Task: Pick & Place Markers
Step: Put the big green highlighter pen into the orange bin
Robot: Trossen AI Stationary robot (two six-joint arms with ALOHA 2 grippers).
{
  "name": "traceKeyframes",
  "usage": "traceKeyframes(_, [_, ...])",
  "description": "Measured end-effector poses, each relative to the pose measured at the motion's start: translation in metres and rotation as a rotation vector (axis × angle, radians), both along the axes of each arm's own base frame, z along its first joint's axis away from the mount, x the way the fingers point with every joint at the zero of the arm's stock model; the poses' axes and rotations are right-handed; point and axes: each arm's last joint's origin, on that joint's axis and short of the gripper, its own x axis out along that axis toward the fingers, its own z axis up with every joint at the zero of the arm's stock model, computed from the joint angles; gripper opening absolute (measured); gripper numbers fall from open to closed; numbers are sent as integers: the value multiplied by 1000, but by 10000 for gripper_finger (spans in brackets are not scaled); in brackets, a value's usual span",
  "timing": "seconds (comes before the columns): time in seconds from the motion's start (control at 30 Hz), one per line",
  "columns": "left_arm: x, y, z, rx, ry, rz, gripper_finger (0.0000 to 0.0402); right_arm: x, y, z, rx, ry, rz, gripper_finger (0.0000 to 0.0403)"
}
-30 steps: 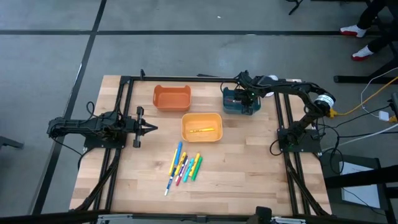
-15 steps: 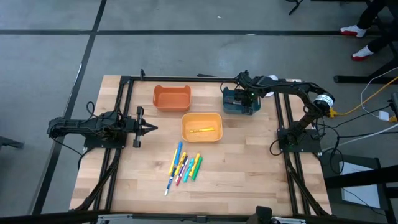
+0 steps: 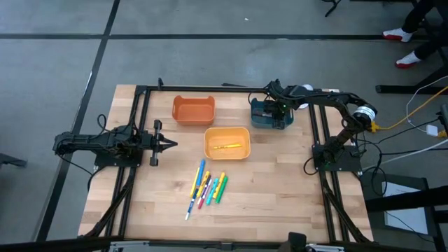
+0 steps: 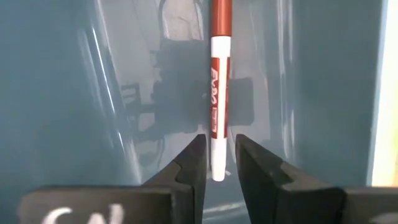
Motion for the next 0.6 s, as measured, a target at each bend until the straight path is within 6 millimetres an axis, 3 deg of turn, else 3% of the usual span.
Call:
traceKeyframes(0.13, [0,0,0,0,0,0,8,-2,2,4,-4,-5,0,68])
traceKeyframes(0.33, [0,0,0,0,0,0,12,-4,4,12,-18,-21,0,6])
traceKeyframes(0.6, [0,0,0,0,0,0,8,-7,6,16,-17,-20,-3,4])
